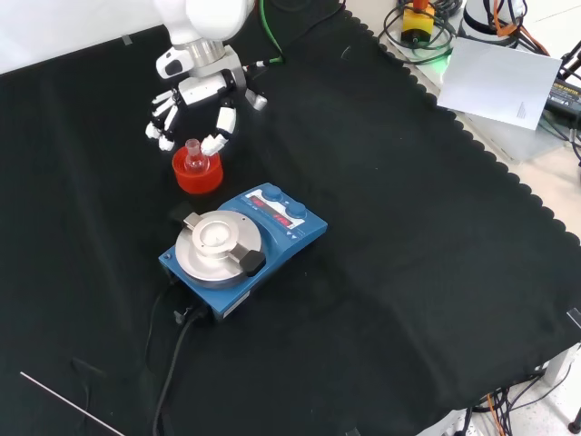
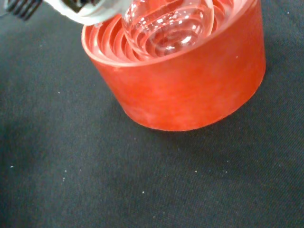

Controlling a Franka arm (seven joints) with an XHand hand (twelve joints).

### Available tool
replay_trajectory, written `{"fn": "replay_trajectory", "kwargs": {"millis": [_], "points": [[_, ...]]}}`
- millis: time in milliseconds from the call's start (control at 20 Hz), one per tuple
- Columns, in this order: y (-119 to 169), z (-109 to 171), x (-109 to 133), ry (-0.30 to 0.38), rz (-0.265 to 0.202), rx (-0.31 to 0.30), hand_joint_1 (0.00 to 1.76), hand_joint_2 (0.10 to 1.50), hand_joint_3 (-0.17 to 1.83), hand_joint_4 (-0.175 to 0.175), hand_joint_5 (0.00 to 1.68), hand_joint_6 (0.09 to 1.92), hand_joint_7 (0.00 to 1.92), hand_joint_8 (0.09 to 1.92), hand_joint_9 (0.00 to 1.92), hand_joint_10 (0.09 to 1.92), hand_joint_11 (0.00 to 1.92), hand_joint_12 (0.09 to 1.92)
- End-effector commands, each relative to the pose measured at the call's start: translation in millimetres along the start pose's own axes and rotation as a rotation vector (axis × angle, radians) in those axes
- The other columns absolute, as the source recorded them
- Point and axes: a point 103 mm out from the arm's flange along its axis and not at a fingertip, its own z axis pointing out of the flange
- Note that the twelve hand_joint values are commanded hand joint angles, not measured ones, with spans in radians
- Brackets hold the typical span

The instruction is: Pick up the round-bottom flask.

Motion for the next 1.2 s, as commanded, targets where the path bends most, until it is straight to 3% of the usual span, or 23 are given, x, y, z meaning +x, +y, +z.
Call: {"fn": "replay_trajectory", "kwargs": {"millis": [50, 750, 1200], "points": [[0.8, 0.7, -1.7, 0.001, 0.005, 0.002, 0.87, 0.67, 0.65, -0.028, 0.74, 0.11, 0.23, 0.55, 0.41, 0.62, 0.05, 1.35], [5.5, 0.1, -3.3, 0.0, 0.017, -0.02, 0.86, 0.7, 0.65, -0.013, 0.82, 0.17, 0.27, 0.56, 0.44, 0.62, 0.07, 1.34], [7.2, -4.0, -0.5, -0.002, 0.018, -0.042, 0.86, 0.74, 0.62, -0.004, 0.83, 0.38, 0.32, 0.53, 0.5, 0.58, 0.11, 1.33]]}}
